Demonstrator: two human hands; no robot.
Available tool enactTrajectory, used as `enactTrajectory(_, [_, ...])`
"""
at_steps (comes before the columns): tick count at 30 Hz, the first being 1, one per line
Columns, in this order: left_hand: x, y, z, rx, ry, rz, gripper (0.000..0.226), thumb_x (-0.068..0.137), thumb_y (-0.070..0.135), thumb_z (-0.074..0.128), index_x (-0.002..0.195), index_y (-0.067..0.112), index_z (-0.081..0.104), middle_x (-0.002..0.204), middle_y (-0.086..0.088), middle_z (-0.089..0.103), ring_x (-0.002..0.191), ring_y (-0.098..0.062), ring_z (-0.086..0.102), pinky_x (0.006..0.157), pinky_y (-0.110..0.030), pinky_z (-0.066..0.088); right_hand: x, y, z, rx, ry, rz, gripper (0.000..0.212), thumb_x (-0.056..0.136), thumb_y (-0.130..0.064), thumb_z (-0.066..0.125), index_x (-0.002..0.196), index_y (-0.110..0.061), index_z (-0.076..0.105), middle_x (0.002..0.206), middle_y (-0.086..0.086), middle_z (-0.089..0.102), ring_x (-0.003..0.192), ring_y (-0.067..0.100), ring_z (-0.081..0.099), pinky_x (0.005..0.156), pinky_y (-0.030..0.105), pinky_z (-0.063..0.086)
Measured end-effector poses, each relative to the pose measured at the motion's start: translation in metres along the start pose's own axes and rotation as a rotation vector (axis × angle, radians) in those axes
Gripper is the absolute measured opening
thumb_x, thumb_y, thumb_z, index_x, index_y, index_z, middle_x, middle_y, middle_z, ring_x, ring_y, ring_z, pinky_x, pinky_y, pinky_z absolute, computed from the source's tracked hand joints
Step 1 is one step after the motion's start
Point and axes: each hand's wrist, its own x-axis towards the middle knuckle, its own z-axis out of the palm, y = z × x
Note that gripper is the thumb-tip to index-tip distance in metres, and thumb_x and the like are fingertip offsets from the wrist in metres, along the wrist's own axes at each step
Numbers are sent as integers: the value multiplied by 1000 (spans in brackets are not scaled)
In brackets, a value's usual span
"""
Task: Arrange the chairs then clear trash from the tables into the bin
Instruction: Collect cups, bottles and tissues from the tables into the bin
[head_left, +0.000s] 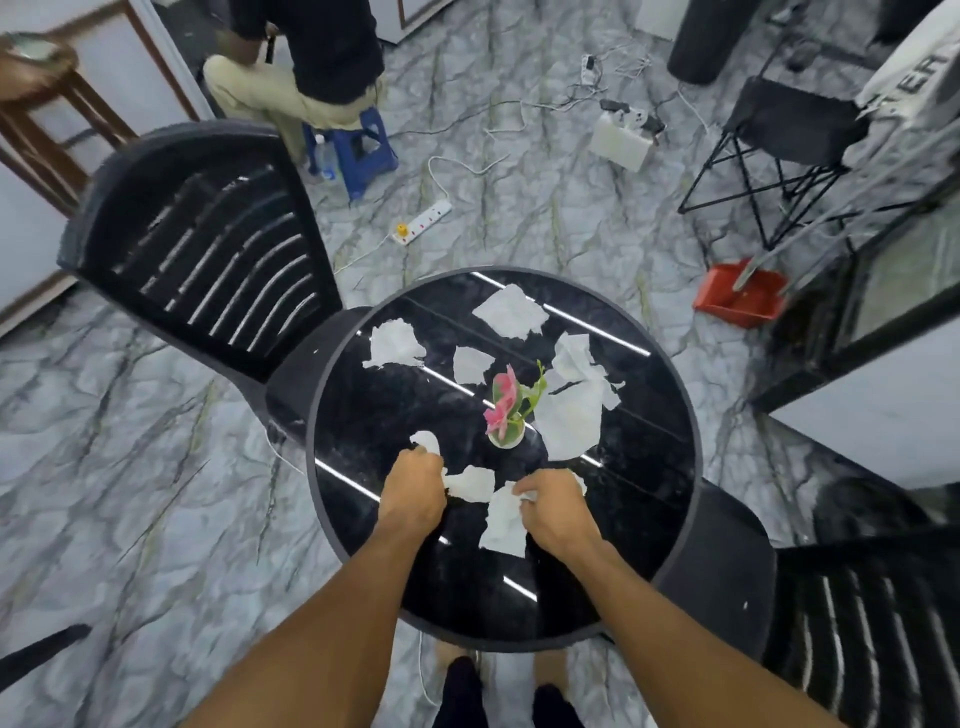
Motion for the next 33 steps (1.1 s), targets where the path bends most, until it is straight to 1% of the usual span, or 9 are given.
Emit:
enactTrajectory(6, [-21, 18, -3, -284, -93, 58, 25, 69, -8, 47, 57, 13, 54, 68, -6, 62, 61, -20, 56, 51, -32, 47, -20, 8, -14, 129, 120, 53, 30, 83, 2, 55, 103, -8, 75, 111, 6, 70, 98, 16, 65, 83, 25, 55])
enactTrajectory(9, [-30, 43, -4, -334, -104, 128, 30, 65, -5, 46, 49, 19, 52, 58, 0, 59, 55, -16, 54, 46, -26, 41, -39, 19, -28, 203, 182, 98, 27, 83, -1, 56, 101, -10, 75, 108, 6, 69, 84, 12, 63, 62, 11, 50])
enactTrajectory(11, [-38, 68, -3, -362, -116, 214, 28, 65, -4, 51, 53, 19, 61, 59, 4, 61, 57, -13, 56, 49, -21, 43, -55, 29, -38, 242, 232, 106, 27, 83, -2, 57, 100, -11, 75, 109, 6, 69, 84, 12, 63, 61, 10, 50])
enactTrajectory(15, [-68, 134, 4, -416, -208, 442, 9, 65, 10, 64, 68, 14, 71, 64, 8, 66, 59, -3, 58, 52, -17, 46, -100, 62, -61, 256, 316, 115, 30, 79, -2, 55, 99, -12, 76, 111, 6, 69, 102, 18, 61, 85, 25, 52])
enactTrajectory(17, [-89, 171, 10, -381, -291, 550, 16, 61, 15, 65, 76, 13, 70, 71, 2, 71, 65, -8, 61, 59, -31, 52, -131, 89, -75, 291, 392, 153, 31, 77, -2, 56, 95, -13, 78, 104, 3, 71, 94, 17, 64, 76, 22, 51])
enactTrajectory(21, [-140, 251, 32, -367, -368, 674, 34, 54, 23, 77, 88, 20, 75, 83, 1, 74, 67, -8, 63, 61, -28, 54, -213, 153, -112, 375, 552, 207, 25, 73, -2, 60, 79, -16, 80, 74, -1, 72, 68, 11, 64, 57, 26, 52])
enactTrajectory(25, [-207, 346, 70, -375, -378, 846, 15, 67, 20, 80, 81, 25, 78, 77, 4, 74, 62, -3, 61, 58, -29, 53, -312, 224, -145, 462, 707, 315, 29, 70, -1, 59, 80, -18, 80, 69, -5, 69, 58, 1, 59, 47, 11, 42])
enactTrajectory(31, [-330, 488, 126, -280, -447, 1192, 14, 74, 6, 73, 77, 18, 79, 68, 4, 72, 61, -8, 63, 51, -29, 49, -465, 325, -170, 600, 1000, 512, 30, 69, -2, 61, 90, -12, 80, 83, 4, 76, 77, 17, 71, 69, 32, 59])
enactTrajectory(33, [-368, 525, 148, -226, -491, 1296, 15, 75, 3, 73, 76, 16, 79, 67, 2, 71, 62, -11, 62, 50, -24, 45, -510, 353, -168, 655, 1107, 583, 25, 69, -8, 71, 92, -13, 79, 84, 0, 76, 76, 12, 71, 70, 28, 58])
